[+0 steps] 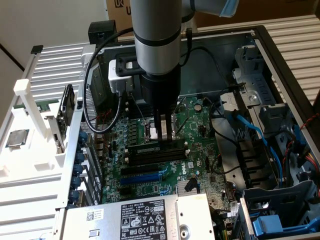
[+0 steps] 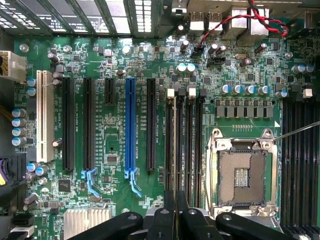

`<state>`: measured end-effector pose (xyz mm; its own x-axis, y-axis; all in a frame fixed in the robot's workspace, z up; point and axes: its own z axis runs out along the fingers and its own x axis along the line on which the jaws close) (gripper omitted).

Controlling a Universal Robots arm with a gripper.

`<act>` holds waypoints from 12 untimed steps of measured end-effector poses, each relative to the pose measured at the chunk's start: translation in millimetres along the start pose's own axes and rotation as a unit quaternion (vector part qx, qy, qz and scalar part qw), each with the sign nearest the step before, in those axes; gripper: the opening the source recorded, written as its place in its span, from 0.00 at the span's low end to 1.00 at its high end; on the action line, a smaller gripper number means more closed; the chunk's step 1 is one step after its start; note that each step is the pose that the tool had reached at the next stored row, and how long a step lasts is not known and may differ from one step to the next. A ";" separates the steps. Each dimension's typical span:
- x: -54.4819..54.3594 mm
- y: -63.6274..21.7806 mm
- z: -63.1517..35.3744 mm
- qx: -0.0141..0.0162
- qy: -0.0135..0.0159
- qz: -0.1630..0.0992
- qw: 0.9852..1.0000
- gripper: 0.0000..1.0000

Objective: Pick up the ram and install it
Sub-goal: 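Insert the ram into the slot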

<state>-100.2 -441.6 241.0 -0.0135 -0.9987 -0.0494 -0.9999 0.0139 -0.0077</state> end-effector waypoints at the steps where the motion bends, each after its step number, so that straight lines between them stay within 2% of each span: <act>1: 0.1 0.0 0.2 0.000 0.000 0.000 1.000 0.13; 12: 0.5 0.0 1.5 0.000 0.000 0.001 1.000 0.13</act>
<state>-100.2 -442.0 239.5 -0.0157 -0.9987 -0.0493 -0.9998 0.0161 -0.0076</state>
